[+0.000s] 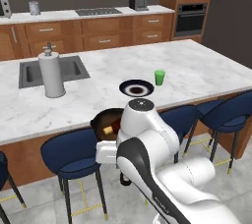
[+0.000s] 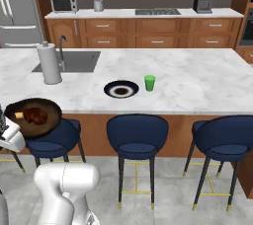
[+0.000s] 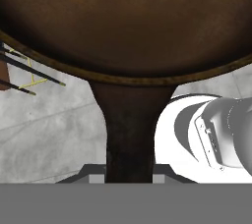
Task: Pick up the pan with the steak in it and place it on the dining table. Then place the steak on the plate.
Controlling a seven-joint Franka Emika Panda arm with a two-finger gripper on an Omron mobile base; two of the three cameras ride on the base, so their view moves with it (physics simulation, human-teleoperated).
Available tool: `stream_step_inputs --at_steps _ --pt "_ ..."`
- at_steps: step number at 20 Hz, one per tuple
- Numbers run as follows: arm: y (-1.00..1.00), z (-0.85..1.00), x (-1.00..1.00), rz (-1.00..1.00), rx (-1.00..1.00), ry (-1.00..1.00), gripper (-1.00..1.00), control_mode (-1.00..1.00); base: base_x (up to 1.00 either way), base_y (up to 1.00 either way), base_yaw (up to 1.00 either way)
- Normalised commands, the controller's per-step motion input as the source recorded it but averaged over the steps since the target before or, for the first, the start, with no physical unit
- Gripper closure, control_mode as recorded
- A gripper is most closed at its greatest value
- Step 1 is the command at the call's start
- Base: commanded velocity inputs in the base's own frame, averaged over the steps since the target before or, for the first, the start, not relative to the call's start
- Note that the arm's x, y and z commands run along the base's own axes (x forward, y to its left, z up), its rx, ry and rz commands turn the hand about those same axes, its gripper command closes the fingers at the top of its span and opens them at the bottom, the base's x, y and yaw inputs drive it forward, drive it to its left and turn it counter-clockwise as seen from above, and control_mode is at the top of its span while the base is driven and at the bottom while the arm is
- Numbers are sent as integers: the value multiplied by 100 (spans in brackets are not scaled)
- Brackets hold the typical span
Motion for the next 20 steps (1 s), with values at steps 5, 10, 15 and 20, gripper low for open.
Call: stream_step_inputs --at_steps 5,10,15,20 --pt "0 0 0 0 0 0 100 100 -9 -25 -3" --pt "0 0 0 0 0 0 100 100 0 -45 -3" --pt "0 0 0 0 0 0 100 100 -3 -17 0" --pt "0 0 0 0 0 0 100 100 40 0 -2"
